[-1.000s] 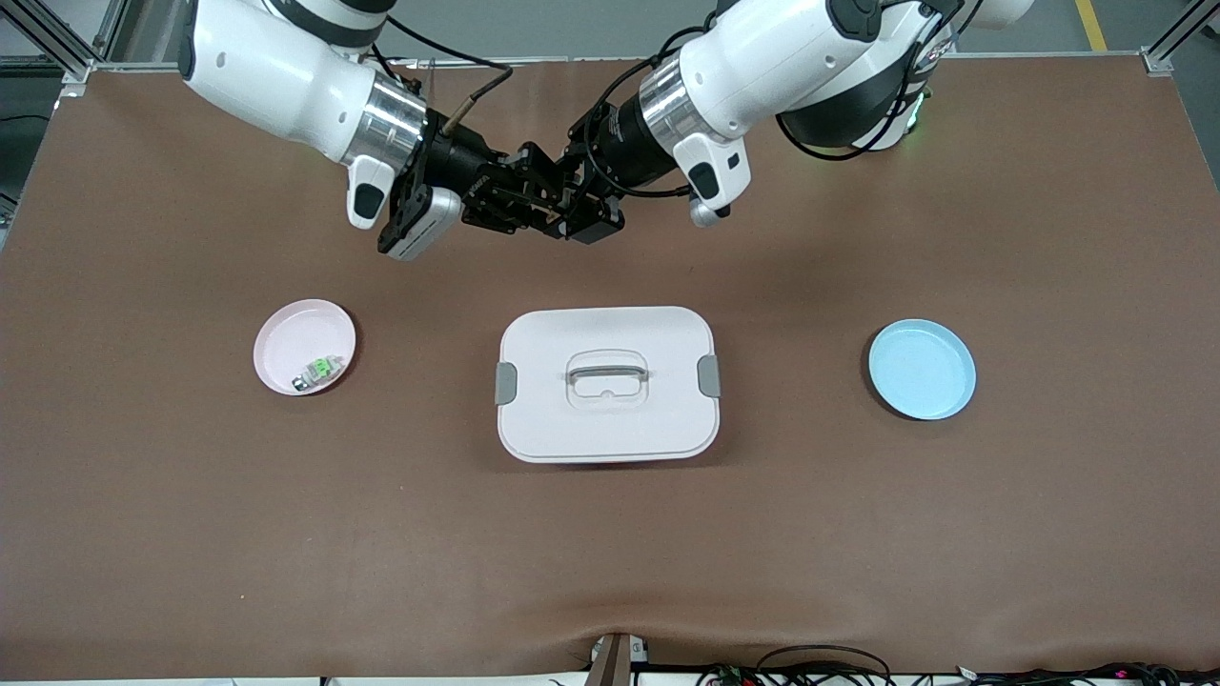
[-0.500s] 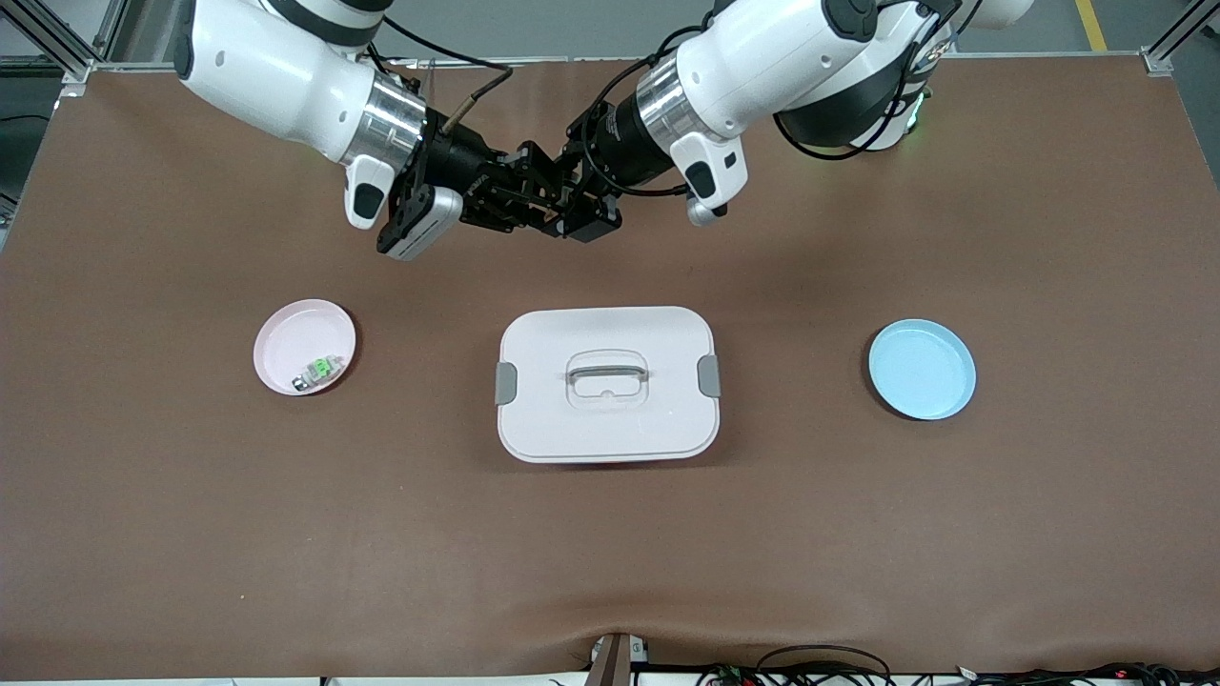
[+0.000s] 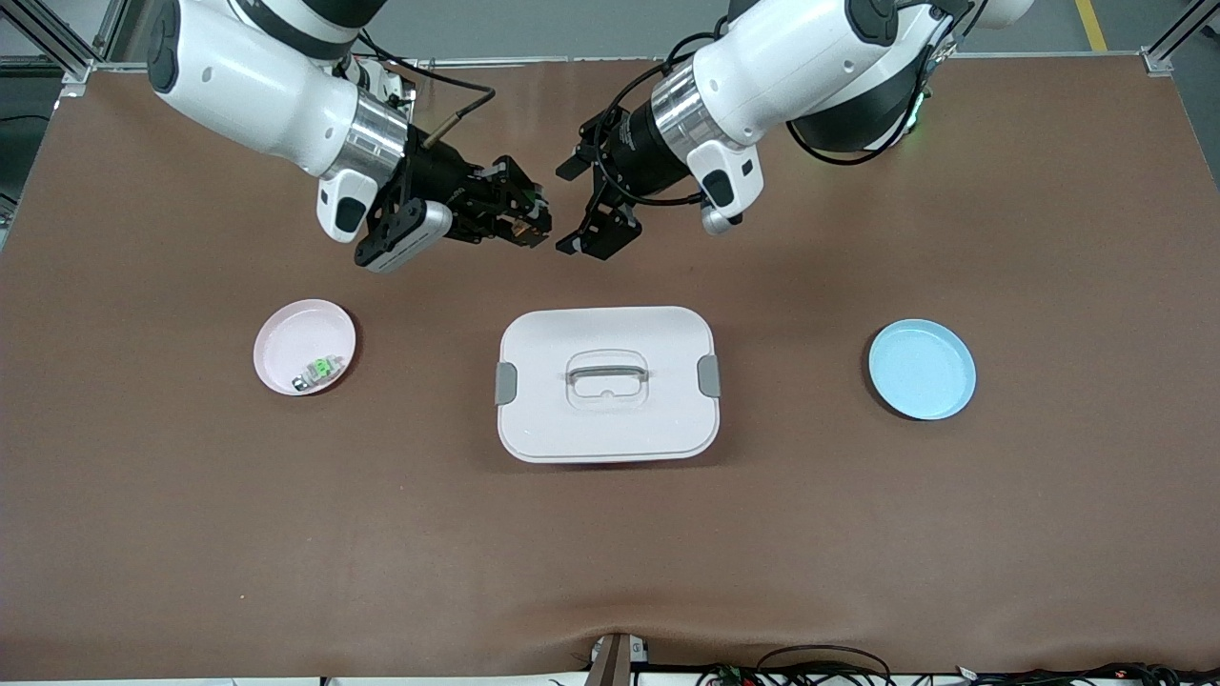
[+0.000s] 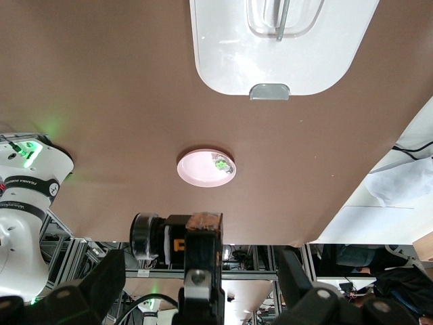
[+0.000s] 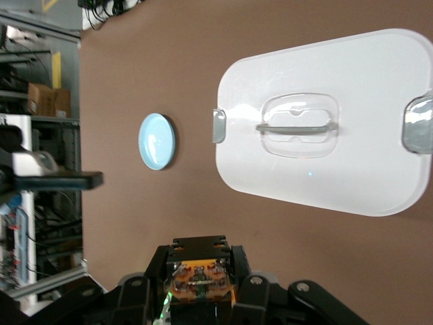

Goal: Transfer orange switch to right arm and place
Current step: 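Carry the switch to the white plate while the left gripper withdraws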

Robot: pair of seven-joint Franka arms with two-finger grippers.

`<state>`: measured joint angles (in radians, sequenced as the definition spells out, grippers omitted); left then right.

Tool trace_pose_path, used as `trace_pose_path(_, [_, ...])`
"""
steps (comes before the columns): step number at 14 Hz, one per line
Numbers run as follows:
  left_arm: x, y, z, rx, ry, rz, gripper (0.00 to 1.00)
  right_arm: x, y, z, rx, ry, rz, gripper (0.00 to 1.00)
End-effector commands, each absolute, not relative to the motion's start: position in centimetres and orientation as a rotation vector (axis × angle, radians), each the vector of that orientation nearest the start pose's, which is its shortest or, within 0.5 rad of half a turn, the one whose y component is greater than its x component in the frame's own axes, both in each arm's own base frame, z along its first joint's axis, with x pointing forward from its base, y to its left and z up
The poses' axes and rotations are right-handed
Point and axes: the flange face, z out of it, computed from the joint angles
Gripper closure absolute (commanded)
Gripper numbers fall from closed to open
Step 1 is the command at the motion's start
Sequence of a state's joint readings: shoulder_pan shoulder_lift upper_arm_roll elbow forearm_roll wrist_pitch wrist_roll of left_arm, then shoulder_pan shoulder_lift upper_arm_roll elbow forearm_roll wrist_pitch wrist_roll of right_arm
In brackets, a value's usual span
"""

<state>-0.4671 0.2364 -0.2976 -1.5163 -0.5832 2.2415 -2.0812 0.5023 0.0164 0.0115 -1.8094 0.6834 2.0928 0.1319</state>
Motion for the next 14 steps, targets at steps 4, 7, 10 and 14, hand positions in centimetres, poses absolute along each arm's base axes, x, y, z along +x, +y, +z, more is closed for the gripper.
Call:
trace_pose_path(4, [51.2,-42.6,60.4,1.806,1.68,-0.574,0.0,52.6,24.4,53.7,-2.584,-0.645,-0.019,1.0])
trace_pose_path(7, [52.4,-40.2,59.9,1.976,1.51,-0.505,0.0,52.9,21.2,52.6,-2.71,-0.966,0.027,1.0])
trace_pose_path(10, [53.2,-37.3,59.5,2.139,1.366,-0.489,0.0,53.6,17.7,51.0,-2.739,-1.188,0.078,1.0])
trace_pose_path(14, [55.6,-31.0,58.7,2.319,1.125,-0.458,0.0,55.1,12.8,47.7,-2.705,-1.399,0.15,1.0])
